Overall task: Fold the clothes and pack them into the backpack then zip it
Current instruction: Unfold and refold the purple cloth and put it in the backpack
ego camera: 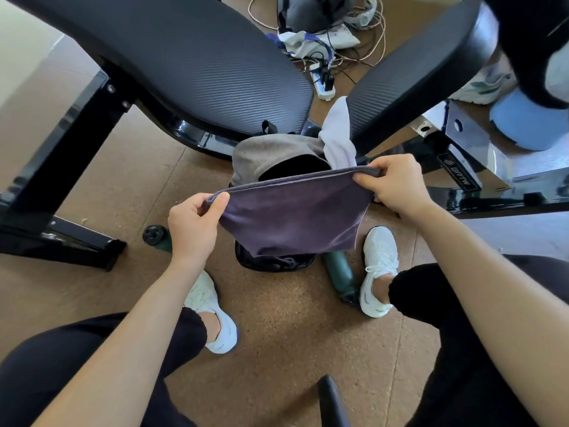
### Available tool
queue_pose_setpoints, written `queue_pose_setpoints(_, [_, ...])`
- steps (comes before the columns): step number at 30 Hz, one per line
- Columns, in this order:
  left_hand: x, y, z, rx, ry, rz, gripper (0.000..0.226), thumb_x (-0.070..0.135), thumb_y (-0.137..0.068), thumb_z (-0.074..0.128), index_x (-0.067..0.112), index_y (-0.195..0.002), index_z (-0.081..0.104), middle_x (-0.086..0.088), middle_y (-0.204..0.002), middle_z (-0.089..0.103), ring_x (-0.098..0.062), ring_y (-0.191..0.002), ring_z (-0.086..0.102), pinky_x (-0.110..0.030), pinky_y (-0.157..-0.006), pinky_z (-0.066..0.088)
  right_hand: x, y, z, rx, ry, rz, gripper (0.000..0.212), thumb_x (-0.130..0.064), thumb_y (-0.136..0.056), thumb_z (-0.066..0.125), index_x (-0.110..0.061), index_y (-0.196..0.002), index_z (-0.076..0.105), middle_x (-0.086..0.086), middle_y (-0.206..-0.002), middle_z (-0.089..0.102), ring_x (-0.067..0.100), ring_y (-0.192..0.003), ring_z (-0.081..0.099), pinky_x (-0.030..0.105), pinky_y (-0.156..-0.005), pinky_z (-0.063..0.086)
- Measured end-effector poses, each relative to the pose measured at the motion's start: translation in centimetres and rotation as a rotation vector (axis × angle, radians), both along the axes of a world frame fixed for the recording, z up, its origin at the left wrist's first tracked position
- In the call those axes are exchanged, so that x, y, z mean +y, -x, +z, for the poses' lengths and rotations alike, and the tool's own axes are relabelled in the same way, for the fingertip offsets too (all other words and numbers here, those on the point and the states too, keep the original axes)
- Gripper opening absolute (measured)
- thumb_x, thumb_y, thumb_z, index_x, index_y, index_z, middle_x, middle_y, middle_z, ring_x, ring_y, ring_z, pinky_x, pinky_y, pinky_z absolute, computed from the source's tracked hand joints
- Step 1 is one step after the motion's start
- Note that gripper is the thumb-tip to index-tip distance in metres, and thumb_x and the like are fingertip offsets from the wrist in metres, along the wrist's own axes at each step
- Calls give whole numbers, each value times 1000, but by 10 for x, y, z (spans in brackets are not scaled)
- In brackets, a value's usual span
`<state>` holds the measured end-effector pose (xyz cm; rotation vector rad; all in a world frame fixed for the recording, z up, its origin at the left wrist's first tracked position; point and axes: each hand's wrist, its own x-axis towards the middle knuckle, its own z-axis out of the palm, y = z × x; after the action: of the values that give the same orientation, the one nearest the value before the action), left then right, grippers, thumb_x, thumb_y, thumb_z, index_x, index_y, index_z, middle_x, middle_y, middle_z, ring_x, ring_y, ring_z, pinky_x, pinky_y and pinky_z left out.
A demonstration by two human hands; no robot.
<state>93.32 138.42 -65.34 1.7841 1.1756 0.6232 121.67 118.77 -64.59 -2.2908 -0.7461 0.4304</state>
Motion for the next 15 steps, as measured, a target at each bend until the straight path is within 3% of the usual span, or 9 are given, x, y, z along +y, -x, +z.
queue_pose_setpoints(3, [0, -2, -3, 32, 39, 43, 19, 34, -94, 70, 20, -83, 75, -16, -82, 73, -21, -70, 65, -52, -69, 60, 6, 9, -2, 136, -44, -42, 36, -32, -86, 77, 3, -77, 70, 17, -66, 66, 20, -47, 61, 34, -53, 52])
queue_pose_setpoints(5, [-4, -6, -3, 22, 86, 43, 18, 30, -94, 70, 14, -86, 75, -18, -84, 73, -25, -70, 68, -43, -61, 62, 11, 18, -1, 280, -126, -70, 46, -31, -87, 76, 12, -77, 63, 17, -61, 55, 17, -41, 54, 30, -49, 48])
queue_pose_setpoints(8, [-11, -14, -3, -67, 209, 51, 14, 24, -94, 72, 13, -85, 72, -11, -76, 70, -15, -68, 64, -27, -53, 56, 18, 29, -5, 440, -226, -72, 61, -39, -82, 76, 16, -73, 50, 14, -62, 44, 22, -50, 49, 39, -57, 47])
queue_pose_setpoints(10, [-19, -20, -1, -110, 289, 33, 14, 21, -94, 72, 14, -83, 69, 2, -70, 68, -10, -68, 63, -23, -53, 55, 22, 40, -4, 519, -258, -29, 63, -43, -79, 76, 15, -78, 54, 16, -65, 48, 25, -58, 50, 45, -59, 48])
queue_pose_setpoints(13, [-33, -30, 2, -121, 386, -34, 14, 19, -93, 72, 11, -82, 70, 8, -65, 68, -4, -64, 63, -20, -56, 54, 25, 55, -2, 526, -253, 102, 42, -35, -84, 76, 7, -86, 70, 34, -72, 60, 30, -63, 60, 57, -66, 57])
queue_pose_setpoints(15, [-42, -36, 5, -118, 455, -78, 14, 19, -93, 72, 6, -87, 72, 1, -71, 71, -6, -66, 66, -18, -59, 52, 26, 62, -1, 498, -238, 171, 22, -20, -91, 75, 2, -89, 73, 33, -75, 63, 27, -62, 60, 52, -68, 58])
